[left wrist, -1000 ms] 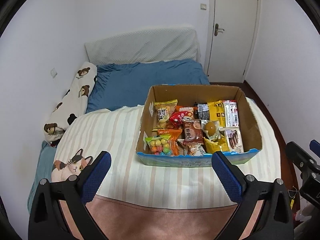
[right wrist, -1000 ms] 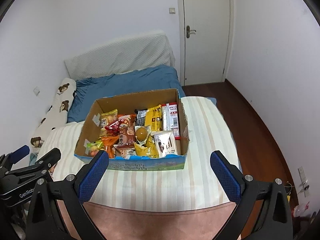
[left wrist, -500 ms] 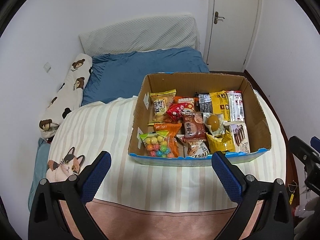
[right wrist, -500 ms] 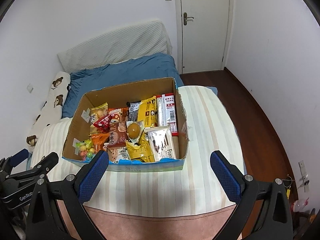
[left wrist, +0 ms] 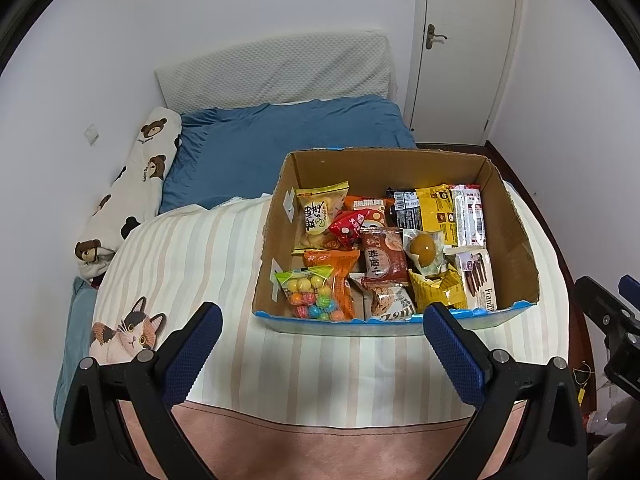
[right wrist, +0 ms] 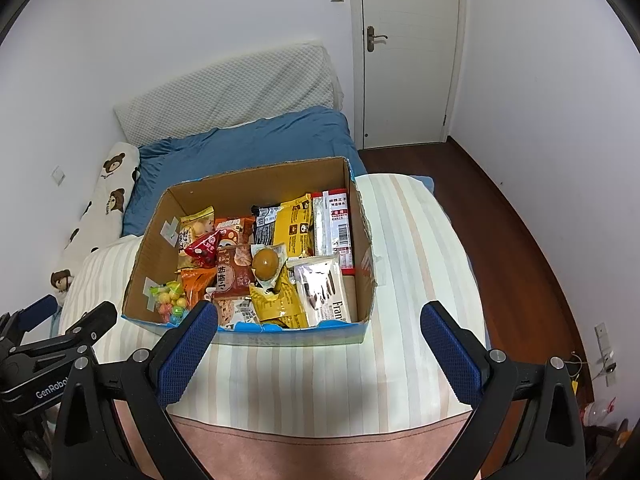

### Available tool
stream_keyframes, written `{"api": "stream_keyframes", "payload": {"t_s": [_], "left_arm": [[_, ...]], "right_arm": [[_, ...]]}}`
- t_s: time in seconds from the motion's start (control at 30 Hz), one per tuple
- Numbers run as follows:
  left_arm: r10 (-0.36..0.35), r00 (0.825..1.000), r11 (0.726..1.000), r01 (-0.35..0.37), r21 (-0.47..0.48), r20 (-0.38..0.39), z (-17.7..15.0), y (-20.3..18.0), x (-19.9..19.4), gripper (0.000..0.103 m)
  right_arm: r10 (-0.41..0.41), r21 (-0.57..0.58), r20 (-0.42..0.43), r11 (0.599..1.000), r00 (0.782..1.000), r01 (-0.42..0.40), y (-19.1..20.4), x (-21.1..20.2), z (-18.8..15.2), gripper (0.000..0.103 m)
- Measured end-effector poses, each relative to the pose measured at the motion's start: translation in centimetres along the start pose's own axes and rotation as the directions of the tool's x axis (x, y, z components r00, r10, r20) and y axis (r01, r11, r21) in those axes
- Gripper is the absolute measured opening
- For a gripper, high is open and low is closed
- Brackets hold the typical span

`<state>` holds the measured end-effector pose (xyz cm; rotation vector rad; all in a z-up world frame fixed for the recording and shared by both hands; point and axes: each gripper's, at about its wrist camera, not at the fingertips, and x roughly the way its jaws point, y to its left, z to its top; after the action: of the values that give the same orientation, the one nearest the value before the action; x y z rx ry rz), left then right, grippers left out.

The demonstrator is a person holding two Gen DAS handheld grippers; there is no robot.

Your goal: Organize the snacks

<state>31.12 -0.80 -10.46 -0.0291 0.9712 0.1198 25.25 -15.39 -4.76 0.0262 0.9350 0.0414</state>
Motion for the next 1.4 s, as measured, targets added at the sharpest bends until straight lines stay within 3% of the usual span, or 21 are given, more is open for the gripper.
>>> {"api": "stream_keyframes", "payload": {"t_s": [1.4], "left_arm": [[-0.021, 0.999, 1.0, 0.021, 0.004, 0.045, 0.5, -0.9, -2.3, 0.103]], "right_arm": [[0.0, 0.01, 0.038, 1.0, 0.999, 0.0, -0.4, -2.9, -0.1, 0.103]]}}
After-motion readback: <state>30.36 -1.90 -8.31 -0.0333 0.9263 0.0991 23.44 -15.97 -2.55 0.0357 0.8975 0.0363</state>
